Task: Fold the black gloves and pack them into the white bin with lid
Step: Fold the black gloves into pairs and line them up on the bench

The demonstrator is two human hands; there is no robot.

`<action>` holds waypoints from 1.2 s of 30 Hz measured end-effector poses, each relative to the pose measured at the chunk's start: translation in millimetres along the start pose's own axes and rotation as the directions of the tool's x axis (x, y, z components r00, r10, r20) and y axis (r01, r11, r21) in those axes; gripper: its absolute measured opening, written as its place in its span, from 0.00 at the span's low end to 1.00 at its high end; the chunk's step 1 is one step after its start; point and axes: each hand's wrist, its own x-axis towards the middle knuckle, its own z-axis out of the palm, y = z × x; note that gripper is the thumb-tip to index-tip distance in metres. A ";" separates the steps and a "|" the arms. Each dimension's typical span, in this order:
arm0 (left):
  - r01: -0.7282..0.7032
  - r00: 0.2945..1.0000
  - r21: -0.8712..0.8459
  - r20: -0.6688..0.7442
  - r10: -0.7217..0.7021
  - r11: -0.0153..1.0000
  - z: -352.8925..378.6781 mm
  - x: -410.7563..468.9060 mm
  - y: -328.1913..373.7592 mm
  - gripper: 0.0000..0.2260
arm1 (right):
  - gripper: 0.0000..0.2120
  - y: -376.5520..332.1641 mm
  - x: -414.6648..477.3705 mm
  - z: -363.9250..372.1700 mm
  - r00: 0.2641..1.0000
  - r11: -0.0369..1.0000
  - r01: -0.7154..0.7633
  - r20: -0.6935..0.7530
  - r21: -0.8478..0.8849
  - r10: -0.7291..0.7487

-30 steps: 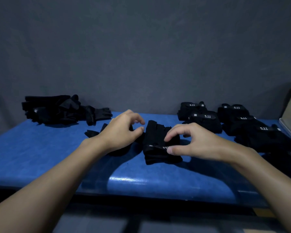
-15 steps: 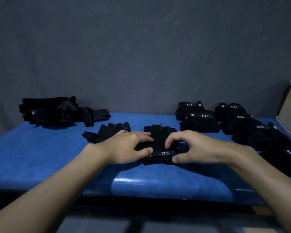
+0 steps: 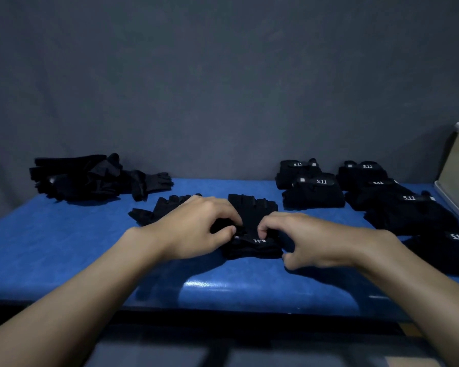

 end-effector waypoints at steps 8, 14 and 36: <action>0.148 0.972 -0.113 0.202 -0.123 0.983 -0.9 -8.5 2.3 0.19 | 0.08 -3.3 -1.4 5.9 0.990 0.998 0.042 -0.135 -0.049 -0.048; 0.140 0.981 -0.224 0.163 -0.104 0.965 -2.0 -10.6 7.1 0.19 | 0.12 8.7 4.8 11.2 0.972 0.997 0.020 -0.236 0.076 -0.001; 0.206 0.897 -0.511 -0.243 -0.370 0.835 29.1 15.7 3.2 0.13 | 0.23 30.9 18.3 19.5 0.875 0.879 0.006 -0.429 0.476 0.226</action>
